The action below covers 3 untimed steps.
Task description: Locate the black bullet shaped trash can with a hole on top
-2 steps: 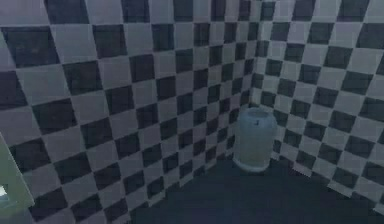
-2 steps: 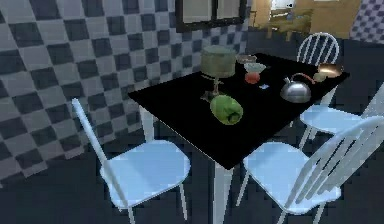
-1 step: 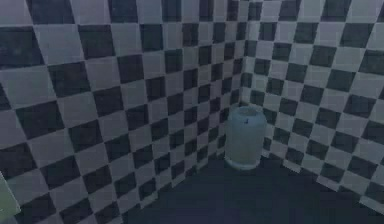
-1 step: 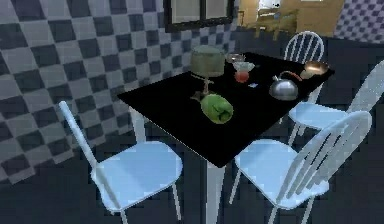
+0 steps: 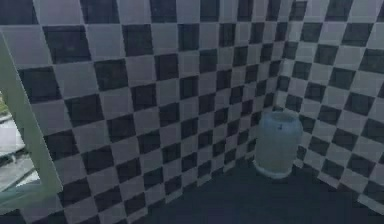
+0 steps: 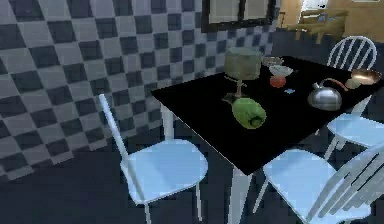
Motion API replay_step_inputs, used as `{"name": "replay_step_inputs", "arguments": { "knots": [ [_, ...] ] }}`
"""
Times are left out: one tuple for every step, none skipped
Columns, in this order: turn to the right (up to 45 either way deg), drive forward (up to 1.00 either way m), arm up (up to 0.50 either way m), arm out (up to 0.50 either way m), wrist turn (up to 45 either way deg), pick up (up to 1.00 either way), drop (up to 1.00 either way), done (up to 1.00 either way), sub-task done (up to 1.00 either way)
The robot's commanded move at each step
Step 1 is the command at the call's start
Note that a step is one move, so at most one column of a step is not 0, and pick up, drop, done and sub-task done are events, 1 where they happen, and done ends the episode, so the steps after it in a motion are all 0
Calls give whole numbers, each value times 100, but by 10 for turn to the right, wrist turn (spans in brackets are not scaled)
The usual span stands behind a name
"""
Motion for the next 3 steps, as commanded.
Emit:
{"name": "replay_step_inputs", "arguments": {
  "knots": [
    [0,50,0,0,0,0,0,0,0],
    [300,0,0,0,0,0,0,0,0],
    [0,20,0,0,0,0,0,0,0]
  ]
}}
